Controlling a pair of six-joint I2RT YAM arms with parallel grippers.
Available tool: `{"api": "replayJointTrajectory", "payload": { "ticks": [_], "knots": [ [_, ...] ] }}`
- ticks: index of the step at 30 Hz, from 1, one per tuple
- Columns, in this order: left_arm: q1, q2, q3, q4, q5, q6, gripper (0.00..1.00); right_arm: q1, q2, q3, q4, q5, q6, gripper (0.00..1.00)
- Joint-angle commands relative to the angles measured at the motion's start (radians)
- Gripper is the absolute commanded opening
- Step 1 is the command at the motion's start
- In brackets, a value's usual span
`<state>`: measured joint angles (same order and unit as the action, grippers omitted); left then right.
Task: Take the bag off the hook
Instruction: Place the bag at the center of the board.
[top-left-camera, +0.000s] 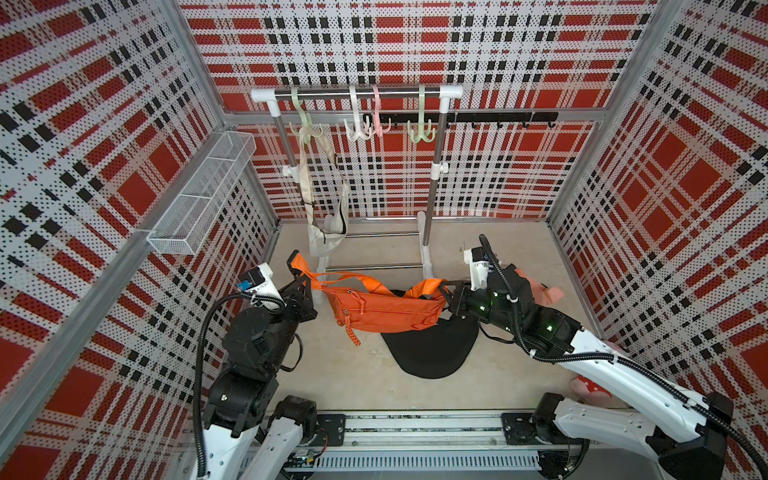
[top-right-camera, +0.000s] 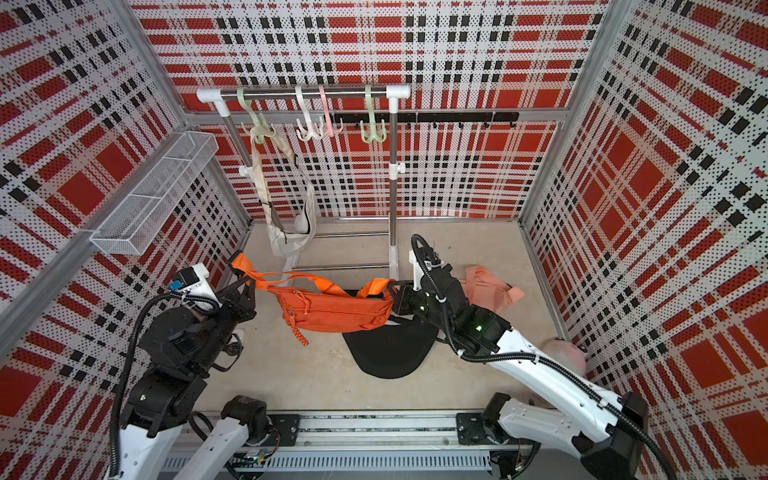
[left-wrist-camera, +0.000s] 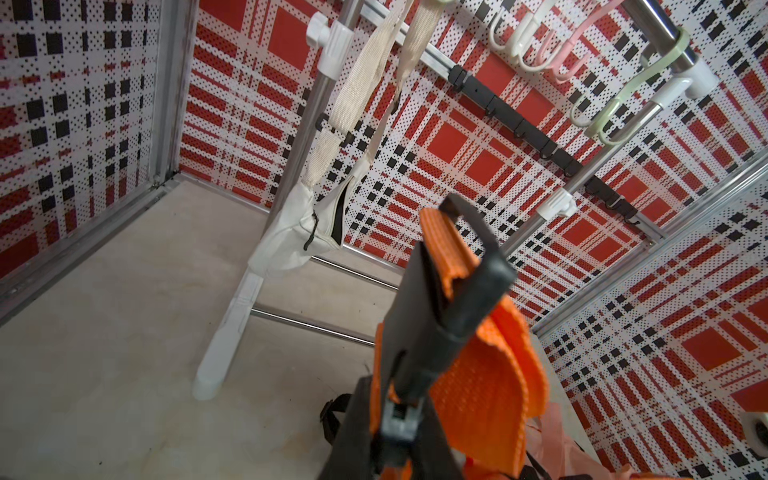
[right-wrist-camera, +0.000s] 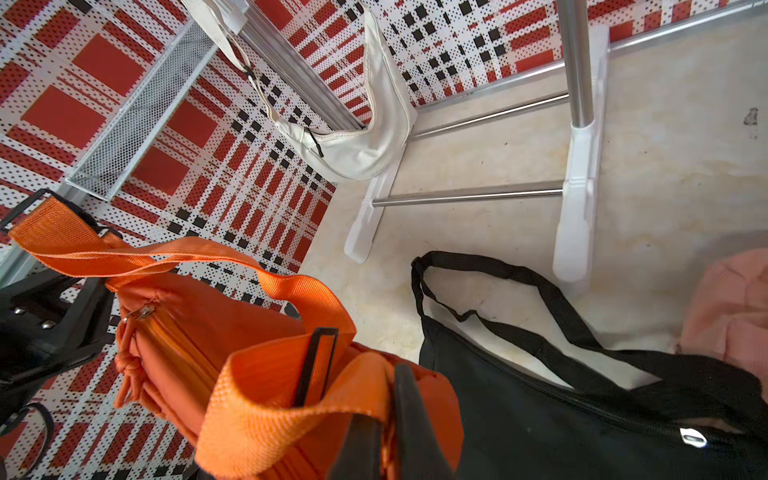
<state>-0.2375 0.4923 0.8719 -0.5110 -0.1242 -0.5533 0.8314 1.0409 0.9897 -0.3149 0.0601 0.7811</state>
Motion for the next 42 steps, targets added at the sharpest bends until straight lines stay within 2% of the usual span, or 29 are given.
{"api": "replayJointTrajectory", "payload": {
  "ticks": [1, 10, 17, 21, 25, 30, 31, 38, 42],
  "knots": [
    [0.004, -0.023, 0.013, -0.035, -0.041, -0.053, 0.0, 0.0, -0.02, 0.02, -0.064, 0.007, 0.023, 0.0],
    [0.003, -0.07, -0.068, -0.18, 0.013, -0.152, 0.0, 0.0, 0.01, 0.03, -0.179, -0.061, 0.085, 0.0],
    [0.003, -0.138, -0.106, -0.29, 0.006, -0.215, 0.0, 0.0, -0.002, 0.034, -0.325, -0.056, 0.138, 0.0],
    [0.003, -0.161, -0.168, -0.301, 0.102, -0.295, 0.0, -0.003, -0.015, 0.032, -0.379, -0.073, 0.181, 0.0],
    [0.003, -0.164, -0.204, -0.393, 0.192, -0.316, 0.0, -0.003, -0.007, 0.015, -0.433, -0.159, 0.222, 0.0],
    [-0.002, -0.216, -0.188, -0.493, 0.196, -0.331, 0.0, -0.004, -0.053, -0.044, -0.473, -0.205, 0.278, 0.0],
    [-0.036, -0.218, -0.188, -0.503, 0.196, -0.345, 0.0, -0.006, -0.064, -0.058, -0.479, -0.203, 0.287, 0.0],
    [-0.056, -0.217, -0.208, -0.482, 0.181, -0.447, 0.0, -0.048, -0.055, -0.069, -0.486, -0.259, 0.282, 0.0],
    [-0.057, -0.163, -0.198, -0.48, 0.175, -0.442, 0.0, -0.063, -0.048, -0.066, -0.498, -0.31, 0.28, 0.0]
  ]
}}
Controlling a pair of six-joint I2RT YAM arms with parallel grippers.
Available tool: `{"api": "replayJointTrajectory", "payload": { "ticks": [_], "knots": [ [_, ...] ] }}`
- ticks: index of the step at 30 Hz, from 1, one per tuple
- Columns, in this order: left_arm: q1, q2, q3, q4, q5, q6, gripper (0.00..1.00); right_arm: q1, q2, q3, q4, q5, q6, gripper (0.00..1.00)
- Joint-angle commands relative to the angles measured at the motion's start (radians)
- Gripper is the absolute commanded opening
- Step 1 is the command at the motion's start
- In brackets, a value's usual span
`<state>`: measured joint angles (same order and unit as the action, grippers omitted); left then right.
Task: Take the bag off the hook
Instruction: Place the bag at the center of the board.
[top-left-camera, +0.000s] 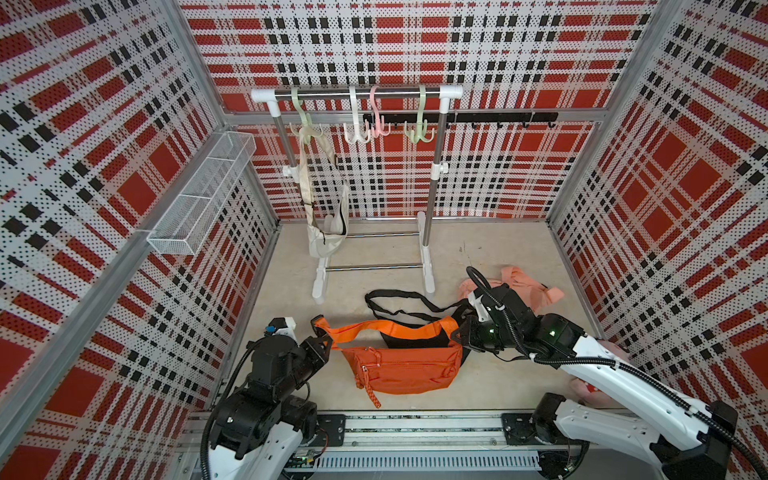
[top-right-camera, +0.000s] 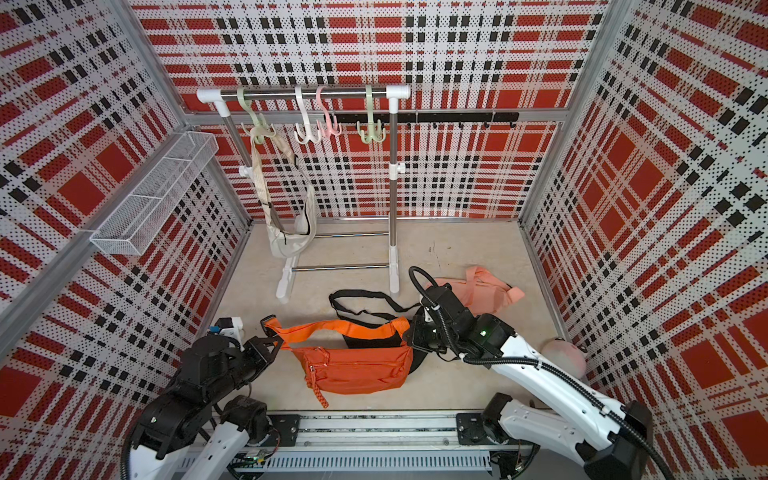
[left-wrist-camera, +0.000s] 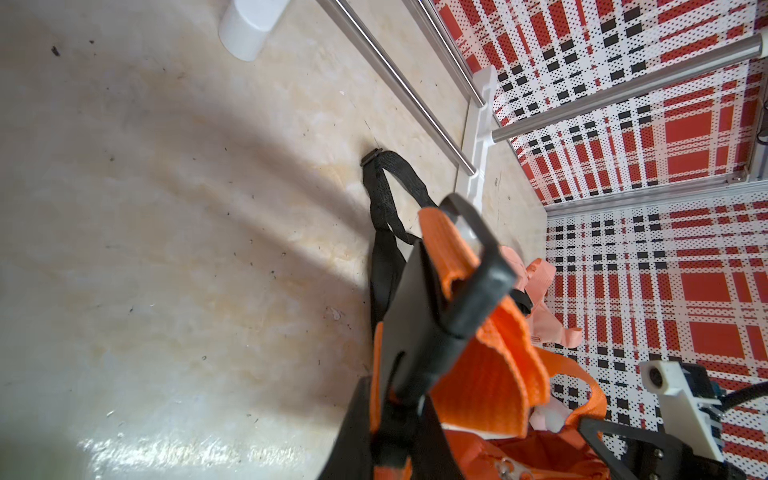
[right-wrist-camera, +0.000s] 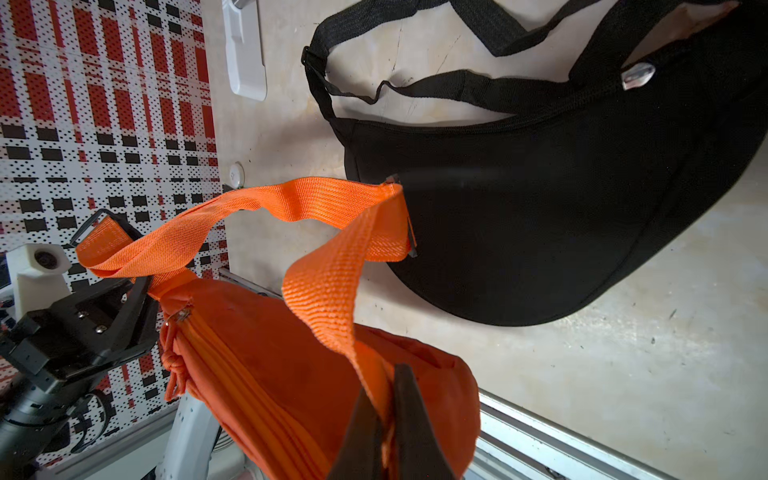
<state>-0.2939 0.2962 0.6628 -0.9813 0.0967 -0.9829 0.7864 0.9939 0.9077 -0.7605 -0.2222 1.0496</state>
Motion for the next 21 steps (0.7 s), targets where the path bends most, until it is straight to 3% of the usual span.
{"api": "replayJointTrajectory", "payload": {
  "ticks": [1, 11, 17, 21],
  "knots": [
    [-0.001, 0.058, 0.005, -0.002, -0.044, -0.001, 0.0, -0.028, 0.002, 0.017, -0.053, -0.049, 0.01, 0.0],
    [0.039, 0.254, -0.025, 0.189, -0.046, 0.064, 0.0, -0.197, 0.081, -0.066, 0.073, -0.194, -0.065, 0.0],
    [0.241, 0.325, -0.097, 0.272, 0.081, 0.115, 0.0, -0.305, 0.205, -0.094, 0.224, -0.267, -0.094, 0.0],
    [0.264, 0.344, -0.124, 0.356, 0.072, 0.086, 0.0, -0.322, 0.359, -0.029, 0.26, -0.306, -0.139, 0.0]
  ]
}}
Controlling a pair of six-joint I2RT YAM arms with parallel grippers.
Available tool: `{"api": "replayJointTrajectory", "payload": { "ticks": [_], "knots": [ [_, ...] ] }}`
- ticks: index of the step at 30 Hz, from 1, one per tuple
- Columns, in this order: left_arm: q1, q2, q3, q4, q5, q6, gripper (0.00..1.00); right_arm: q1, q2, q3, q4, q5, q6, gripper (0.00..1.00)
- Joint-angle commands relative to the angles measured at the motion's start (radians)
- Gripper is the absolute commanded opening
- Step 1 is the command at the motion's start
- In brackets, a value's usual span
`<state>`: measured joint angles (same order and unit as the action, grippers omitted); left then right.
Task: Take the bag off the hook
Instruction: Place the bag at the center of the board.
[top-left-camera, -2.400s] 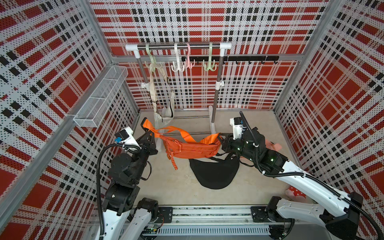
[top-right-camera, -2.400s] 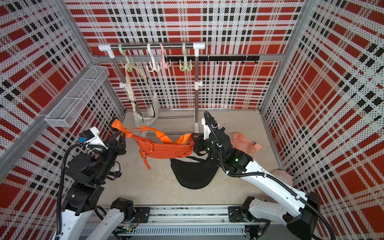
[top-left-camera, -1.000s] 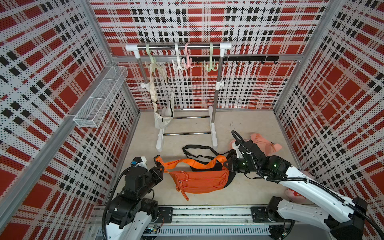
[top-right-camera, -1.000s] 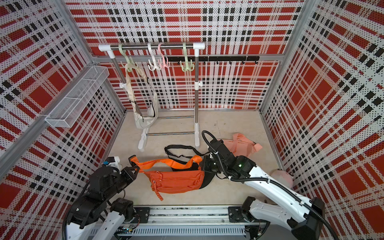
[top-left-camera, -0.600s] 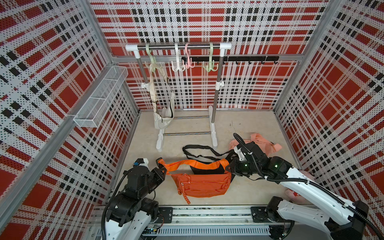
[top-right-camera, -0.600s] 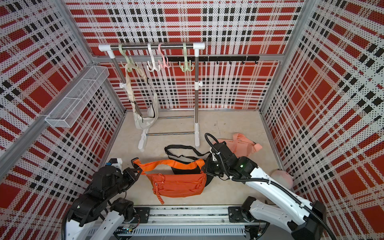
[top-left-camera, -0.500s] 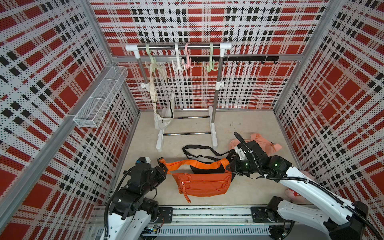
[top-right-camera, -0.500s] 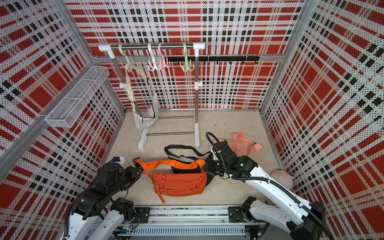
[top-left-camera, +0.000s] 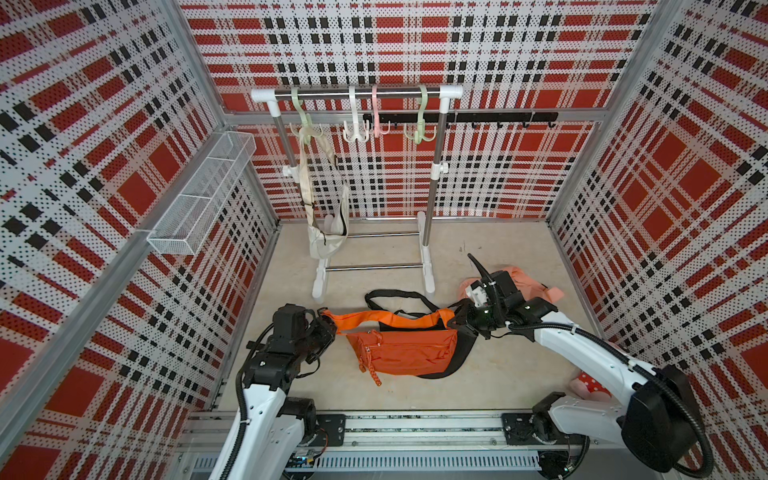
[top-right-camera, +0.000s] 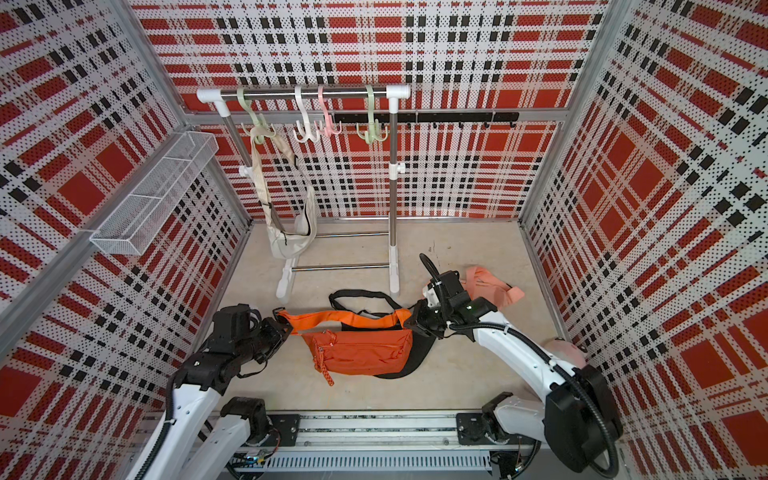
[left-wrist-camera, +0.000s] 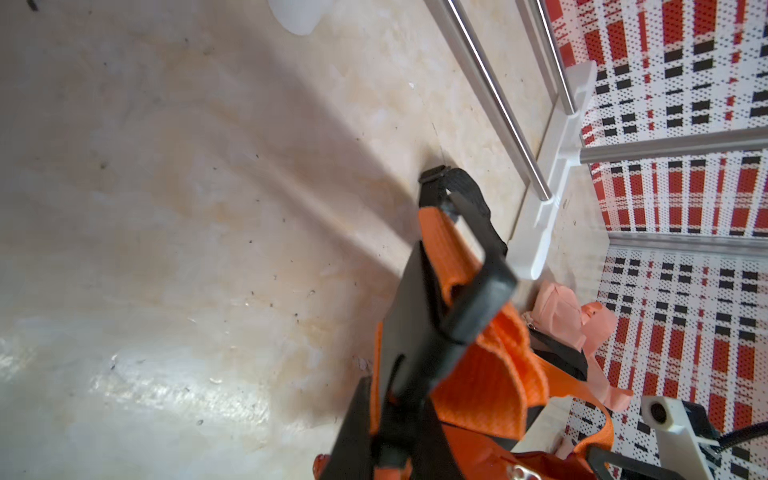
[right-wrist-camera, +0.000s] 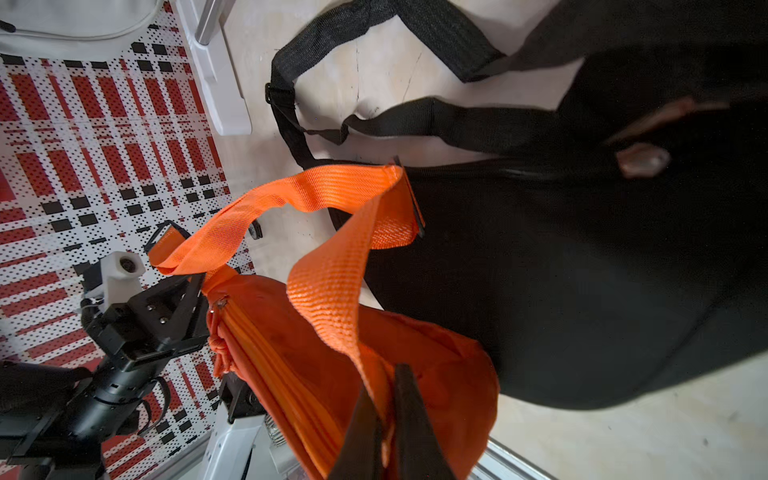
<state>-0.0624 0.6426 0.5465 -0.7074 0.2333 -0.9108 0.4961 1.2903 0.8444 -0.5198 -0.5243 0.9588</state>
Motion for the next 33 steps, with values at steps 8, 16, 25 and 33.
{"api": "replayJointTrajectory", "payload": {
  "ticks": [8, 16, 25, 33],
  "knots": [
    [0.085, 0.033, -0.078, 0.234, -0.105, -0.074, 0.03, -0.034, 0.369, 0.22, 0.052, -0.096, -0.124, 0.0],
    [0.1, 0.101, -0.078, 0.249, -0.115, -0.083, 0.1, 0.015, 0.487, 0.328, 0.07, -0.093, -0.16, 0.0],
    [0.146, 0.118, -0.053, 0.149, -0.134, -0.027, 0.1, 0.122, 0.544, 0.33, 0.078, -0.09, -0.164, 0.02],
    [0.153, 0.12, -0.056, 0.168, -0.118, -0.025, 0.33, 0.122, 0.512, 0.336, 0.028, -0.009, -0.199, 0.12]
  ]
}}
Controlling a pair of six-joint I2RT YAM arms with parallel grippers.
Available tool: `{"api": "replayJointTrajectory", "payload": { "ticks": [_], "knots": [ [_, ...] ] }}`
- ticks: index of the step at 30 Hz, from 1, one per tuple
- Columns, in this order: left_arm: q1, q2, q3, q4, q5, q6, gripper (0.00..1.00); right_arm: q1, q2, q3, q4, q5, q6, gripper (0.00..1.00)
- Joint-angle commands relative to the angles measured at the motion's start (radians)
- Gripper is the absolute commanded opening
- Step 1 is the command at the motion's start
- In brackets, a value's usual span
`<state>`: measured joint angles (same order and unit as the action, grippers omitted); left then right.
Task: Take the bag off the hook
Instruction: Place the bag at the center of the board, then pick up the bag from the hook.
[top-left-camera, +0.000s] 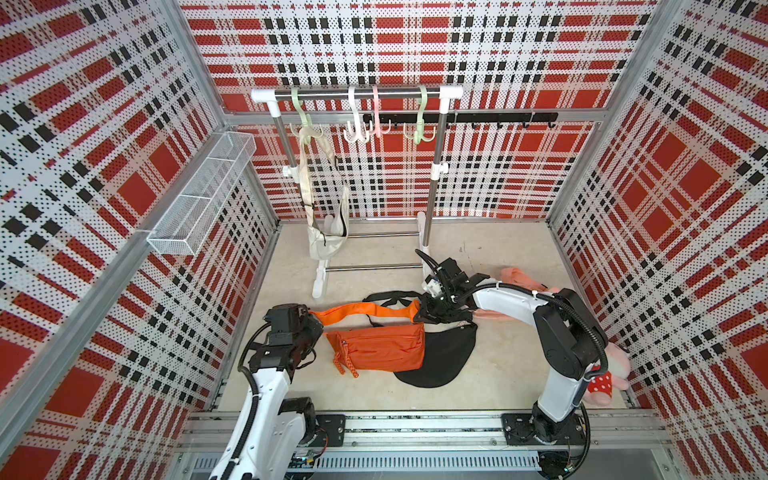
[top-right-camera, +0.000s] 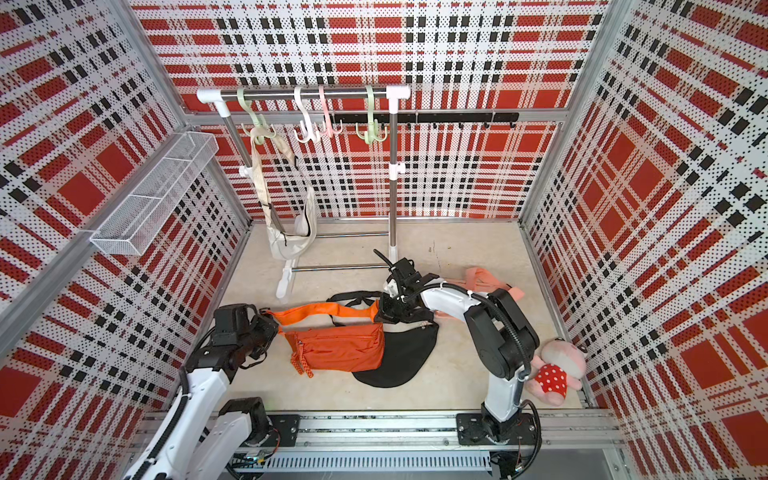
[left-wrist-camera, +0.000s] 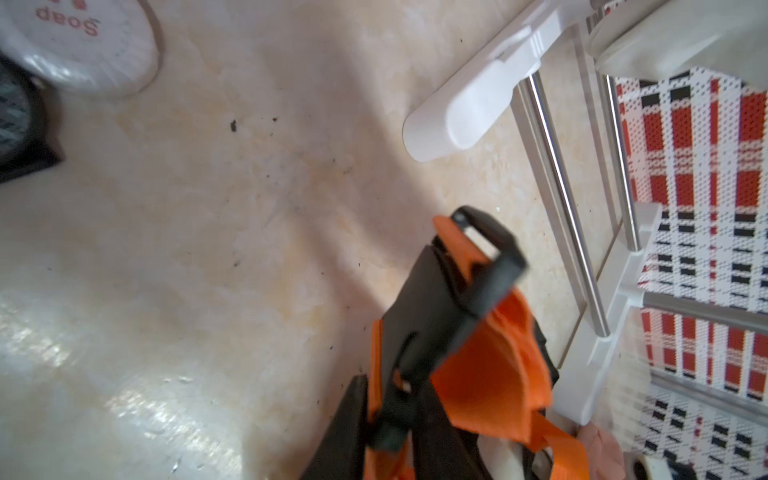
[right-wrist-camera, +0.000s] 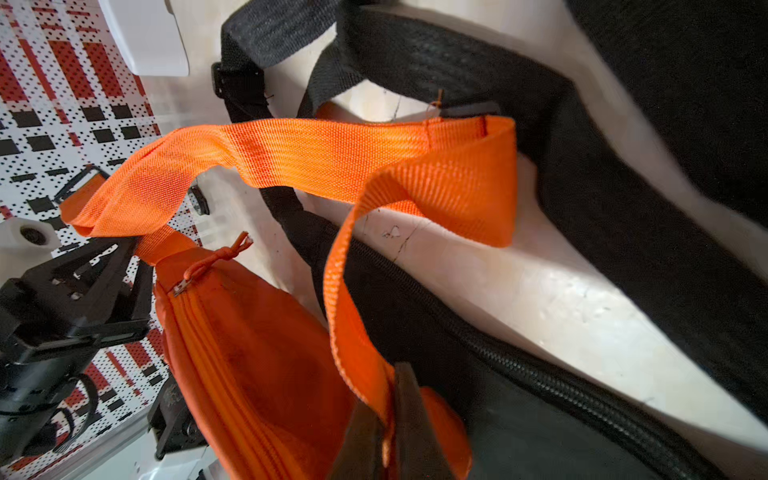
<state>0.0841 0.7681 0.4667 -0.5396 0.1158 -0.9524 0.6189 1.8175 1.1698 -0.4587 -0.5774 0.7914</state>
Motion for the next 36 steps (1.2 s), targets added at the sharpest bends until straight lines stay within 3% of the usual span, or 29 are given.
{"api": "replayJointTrajectory", "payload": {
  "ticks": [1, 5, 10, 17, 22, 36],
  "knots": [
    [0.006, -0.006, 0.028, -0.003, -0.003, 0.018, 0.38, -0.002, -0.015, 0.018, -0.043, 0.053, -0.037, 0.17],
    [0.007, -0.006, 0.068, -0.018, -0.042, 0.034, 0.47, -0.002, -0.03, 0.054, -0.094, 0.111, -0.063, 0.33],
    [0.015, -0.009, 0.157, -0.043, -0.125, 0.076, 0.51, -0.002, -0.066, 0.094, -0.149, 0.204, -0.079, 0.39],
    [0.015, -0.009, 0.262, -0.06, -0.177, 0.123, 0.55, -0.002, -0.144, 0.106, -0.19, 0.355, -0.079, 0.42],
    [0.015, -0.015, 0.299, -0.043, -0.166, 0.155, 0.58, 0.005, -0.227, 0.083, -0.121, 0.44, -0.094, 0.43],
    [0.007, -0.013, 0.329, 0.053, -0.127, 0.21, 0.53, 0.024, -0.381, 0.002, 0.12, 0.476, -0.152, 0.43]
  ]
}}
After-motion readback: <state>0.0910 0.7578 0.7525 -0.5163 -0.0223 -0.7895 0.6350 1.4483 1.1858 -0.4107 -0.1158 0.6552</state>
